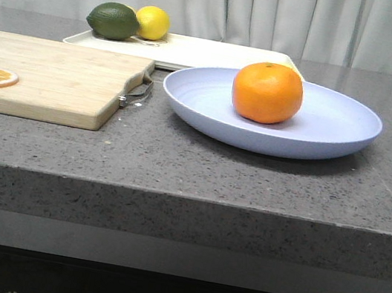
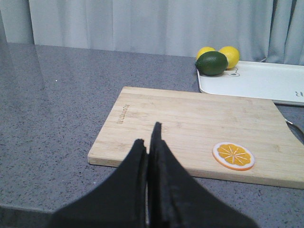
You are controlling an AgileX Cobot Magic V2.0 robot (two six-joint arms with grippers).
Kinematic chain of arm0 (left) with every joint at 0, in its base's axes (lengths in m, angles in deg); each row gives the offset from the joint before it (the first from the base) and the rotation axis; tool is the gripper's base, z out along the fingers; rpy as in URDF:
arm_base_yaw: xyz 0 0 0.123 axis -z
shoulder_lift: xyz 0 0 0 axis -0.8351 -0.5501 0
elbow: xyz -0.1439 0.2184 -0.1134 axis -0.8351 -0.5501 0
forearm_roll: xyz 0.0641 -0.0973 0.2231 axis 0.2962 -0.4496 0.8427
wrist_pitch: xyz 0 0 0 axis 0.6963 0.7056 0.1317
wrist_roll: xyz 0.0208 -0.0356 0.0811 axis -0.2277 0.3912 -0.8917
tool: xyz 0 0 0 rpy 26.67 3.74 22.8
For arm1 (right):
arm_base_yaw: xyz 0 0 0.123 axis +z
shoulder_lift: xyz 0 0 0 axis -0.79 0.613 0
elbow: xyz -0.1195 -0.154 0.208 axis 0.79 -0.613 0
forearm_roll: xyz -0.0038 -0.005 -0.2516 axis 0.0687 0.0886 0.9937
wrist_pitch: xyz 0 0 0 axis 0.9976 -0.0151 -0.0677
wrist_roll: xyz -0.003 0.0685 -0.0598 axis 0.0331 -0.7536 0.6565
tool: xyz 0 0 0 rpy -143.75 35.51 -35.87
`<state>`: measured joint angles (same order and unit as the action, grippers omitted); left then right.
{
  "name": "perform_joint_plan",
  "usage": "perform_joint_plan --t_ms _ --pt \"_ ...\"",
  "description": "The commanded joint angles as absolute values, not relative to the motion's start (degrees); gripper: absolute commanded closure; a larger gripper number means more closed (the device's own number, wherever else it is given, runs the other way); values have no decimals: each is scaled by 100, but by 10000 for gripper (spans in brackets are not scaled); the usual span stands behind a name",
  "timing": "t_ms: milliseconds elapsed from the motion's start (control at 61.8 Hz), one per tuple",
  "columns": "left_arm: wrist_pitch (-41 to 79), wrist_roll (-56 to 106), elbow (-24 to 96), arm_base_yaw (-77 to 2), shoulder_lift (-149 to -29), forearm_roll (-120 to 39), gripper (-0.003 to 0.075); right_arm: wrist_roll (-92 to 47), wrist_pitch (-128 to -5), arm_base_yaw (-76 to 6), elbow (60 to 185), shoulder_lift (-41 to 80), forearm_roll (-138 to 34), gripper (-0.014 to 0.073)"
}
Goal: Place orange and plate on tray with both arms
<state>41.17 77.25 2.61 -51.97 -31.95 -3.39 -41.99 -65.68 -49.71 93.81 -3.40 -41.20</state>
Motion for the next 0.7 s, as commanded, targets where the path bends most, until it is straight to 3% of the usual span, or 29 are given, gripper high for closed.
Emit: perform_joint_plan --t_ms 0,680 --pt "3579 7774 337 -5203 -3261 -330 738 -4181 -6268 -4987 9733 -87 -4291 -59" --pt "3508 7774 337 -5203 -3261 -330 738 -4181 -7889 -4526 12438 4522 -5488 -58"
